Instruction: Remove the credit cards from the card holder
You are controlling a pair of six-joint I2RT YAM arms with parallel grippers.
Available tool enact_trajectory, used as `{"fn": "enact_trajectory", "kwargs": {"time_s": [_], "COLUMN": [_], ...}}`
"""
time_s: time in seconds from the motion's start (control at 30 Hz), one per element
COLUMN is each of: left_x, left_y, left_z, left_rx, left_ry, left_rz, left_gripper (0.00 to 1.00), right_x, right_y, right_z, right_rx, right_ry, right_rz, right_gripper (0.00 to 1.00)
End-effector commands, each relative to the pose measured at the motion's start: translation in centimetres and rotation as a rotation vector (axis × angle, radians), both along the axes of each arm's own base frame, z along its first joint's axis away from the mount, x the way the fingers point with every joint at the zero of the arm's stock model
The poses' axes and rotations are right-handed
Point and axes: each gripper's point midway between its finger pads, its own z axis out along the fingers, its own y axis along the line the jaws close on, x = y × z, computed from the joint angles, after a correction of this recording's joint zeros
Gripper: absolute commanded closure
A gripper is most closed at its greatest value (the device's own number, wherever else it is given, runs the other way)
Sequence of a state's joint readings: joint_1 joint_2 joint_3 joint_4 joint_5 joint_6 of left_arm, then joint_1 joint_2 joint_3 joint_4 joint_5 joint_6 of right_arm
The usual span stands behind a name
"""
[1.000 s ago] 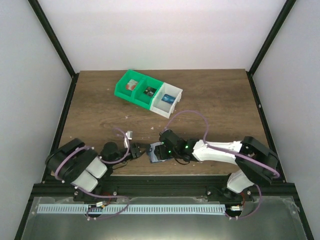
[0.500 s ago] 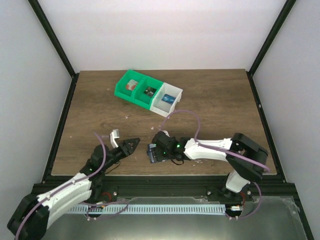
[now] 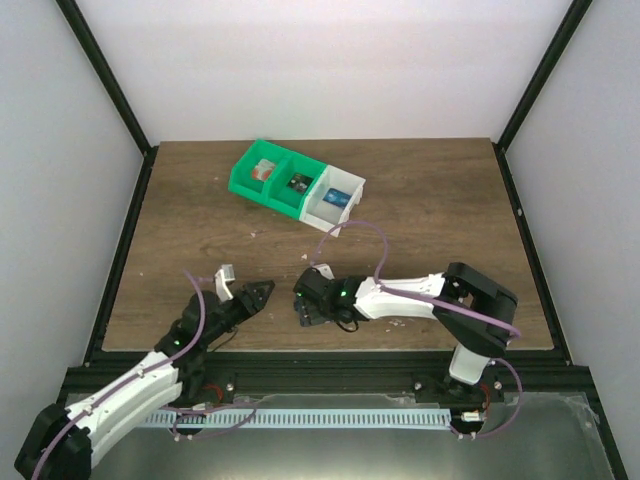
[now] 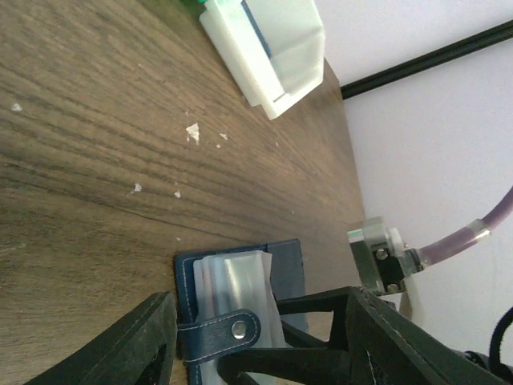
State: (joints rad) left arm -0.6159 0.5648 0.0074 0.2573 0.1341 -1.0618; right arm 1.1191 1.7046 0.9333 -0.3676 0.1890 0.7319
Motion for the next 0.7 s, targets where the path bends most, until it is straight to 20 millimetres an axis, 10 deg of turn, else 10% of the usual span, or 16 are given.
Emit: {"fn": "enact_trajectory", "kwargs": {"time_s": [0.0, 0.67], "left_x": [-1.3, -1.4], "left_y": [1.0, 0.6], "left_z": [-4.7, -5.0], "left_rx": [0.074, 0.098], "left_ry": [0.084, 0.085], "left_rz": [0.001, -0.031], "left_gripper": [0.39, 0.39], "right_x": [0.0, -1.0], "right_y": [-0.2, 2.0], "right_z": [-0.2, 2.3], "right_rx": [-0.027, 0.184], "right_ry": [-0.009, 0.003], "right_rz": [-0.017, 0.023], "right_gripper": [0.27, 0.43]}}
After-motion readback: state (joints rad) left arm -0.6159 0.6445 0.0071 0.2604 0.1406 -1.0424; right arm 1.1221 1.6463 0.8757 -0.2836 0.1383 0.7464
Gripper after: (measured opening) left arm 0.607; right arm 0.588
